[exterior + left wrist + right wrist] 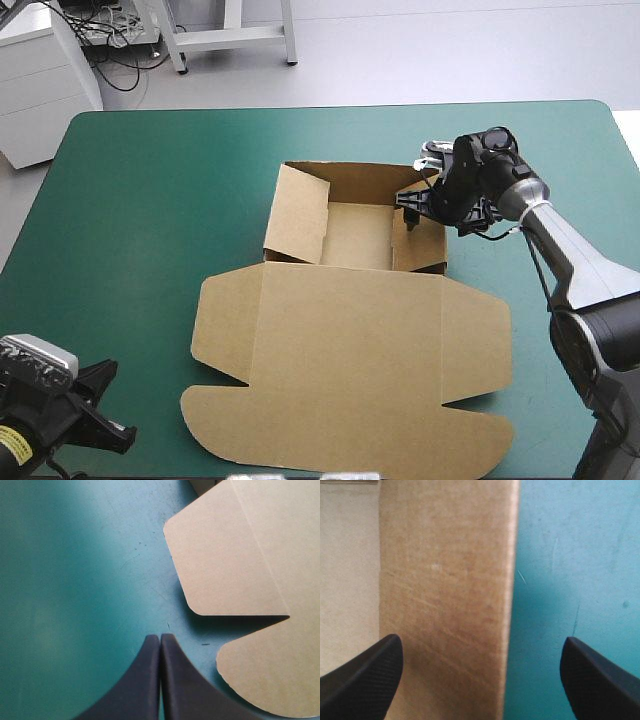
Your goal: Fold the box
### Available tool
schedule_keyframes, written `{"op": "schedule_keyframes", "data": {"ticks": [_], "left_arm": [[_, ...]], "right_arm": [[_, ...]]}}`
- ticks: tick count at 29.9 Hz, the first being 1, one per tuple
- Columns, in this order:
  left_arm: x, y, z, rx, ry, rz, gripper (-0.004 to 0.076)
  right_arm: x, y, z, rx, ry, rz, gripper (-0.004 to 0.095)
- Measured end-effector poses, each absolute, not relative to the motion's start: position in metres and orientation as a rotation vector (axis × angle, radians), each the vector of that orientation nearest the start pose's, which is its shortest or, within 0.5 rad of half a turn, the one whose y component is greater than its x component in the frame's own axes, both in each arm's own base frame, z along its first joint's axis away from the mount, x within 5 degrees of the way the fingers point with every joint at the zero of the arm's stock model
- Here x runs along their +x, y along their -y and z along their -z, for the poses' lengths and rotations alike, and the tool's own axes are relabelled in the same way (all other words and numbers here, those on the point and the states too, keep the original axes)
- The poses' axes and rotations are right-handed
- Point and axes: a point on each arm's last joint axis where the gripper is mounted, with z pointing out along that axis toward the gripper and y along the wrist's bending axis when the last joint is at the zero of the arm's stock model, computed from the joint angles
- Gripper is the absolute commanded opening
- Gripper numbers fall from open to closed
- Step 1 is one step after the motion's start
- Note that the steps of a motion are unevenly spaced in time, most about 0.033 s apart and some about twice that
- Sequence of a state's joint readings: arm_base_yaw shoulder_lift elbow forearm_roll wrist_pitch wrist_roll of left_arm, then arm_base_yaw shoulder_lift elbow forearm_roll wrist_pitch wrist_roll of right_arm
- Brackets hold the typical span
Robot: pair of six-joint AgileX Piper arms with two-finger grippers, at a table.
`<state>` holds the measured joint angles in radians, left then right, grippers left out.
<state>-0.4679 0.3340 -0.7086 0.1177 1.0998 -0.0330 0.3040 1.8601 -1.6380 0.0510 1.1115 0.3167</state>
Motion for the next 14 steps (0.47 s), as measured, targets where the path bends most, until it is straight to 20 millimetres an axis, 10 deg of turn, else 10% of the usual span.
{"op": "schedule_keyframes", "data": {"ticks": [8, 14], "left_arm": [[0.0387, 0.0094, -0.3185, 0.485, -2.163, 0.135, -0.0032], [0.0389, 0.0095, -0.3188, 0.484, -2.159, 0.136, -0.0032]], "right_arm": [[0.3801, -0.1238, -0.2738, 0.012, -2.887, -0.188, 0.0693], [0.3773, -0.1233, -0.2731, 0.009, -2.92, -0.181, 0.001]]}}
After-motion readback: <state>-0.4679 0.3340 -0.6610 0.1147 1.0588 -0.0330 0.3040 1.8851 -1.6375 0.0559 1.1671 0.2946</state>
